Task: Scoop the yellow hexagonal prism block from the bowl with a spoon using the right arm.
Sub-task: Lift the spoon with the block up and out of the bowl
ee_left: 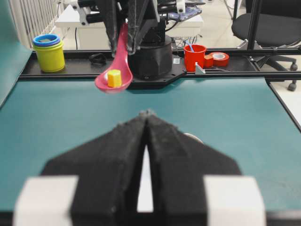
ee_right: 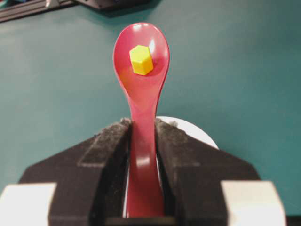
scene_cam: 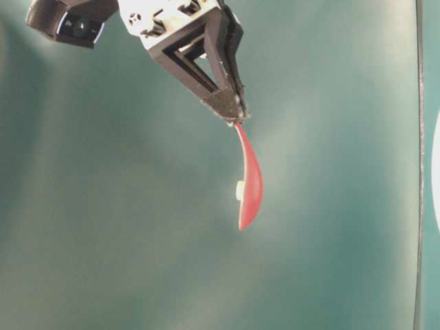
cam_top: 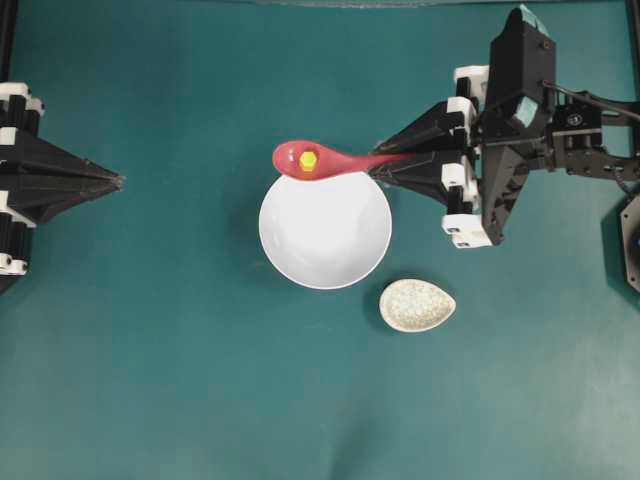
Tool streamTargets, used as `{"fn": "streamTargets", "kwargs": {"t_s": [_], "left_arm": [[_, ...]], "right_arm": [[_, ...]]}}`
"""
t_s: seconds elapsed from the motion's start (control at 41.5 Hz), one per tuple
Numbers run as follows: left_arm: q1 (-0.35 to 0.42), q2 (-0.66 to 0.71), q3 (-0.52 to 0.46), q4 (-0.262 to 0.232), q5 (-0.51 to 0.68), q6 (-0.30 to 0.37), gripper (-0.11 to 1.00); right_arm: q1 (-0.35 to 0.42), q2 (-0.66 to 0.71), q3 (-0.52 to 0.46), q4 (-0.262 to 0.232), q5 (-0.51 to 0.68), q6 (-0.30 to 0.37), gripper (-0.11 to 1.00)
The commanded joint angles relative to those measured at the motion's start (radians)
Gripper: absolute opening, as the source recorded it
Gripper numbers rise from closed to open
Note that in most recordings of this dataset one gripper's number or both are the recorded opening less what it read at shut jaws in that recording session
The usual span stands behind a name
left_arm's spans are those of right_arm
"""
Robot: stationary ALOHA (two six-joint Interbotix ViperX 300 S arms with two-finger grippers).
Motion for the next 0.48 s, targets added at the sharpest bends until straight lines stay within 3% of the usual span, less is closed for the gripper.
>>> {"fn": "streamTargets", "kwargs": {"t_s": [0.0, 0.458], "left_arm": [[0.002, 0.002, -0.017, 0.002, -0.009, 0.0, 0.01], [0.002, 0.002, -0.018, 0.002, -0.005, 0.0, 0.01]], "right_arm": [[0.002, -0.02, -0.009, -0.002, -0.005, -0.003, 0.23], [0.003, -0.057, 0.011, -0.002, 0.051, 0.002, 0.23]]}}
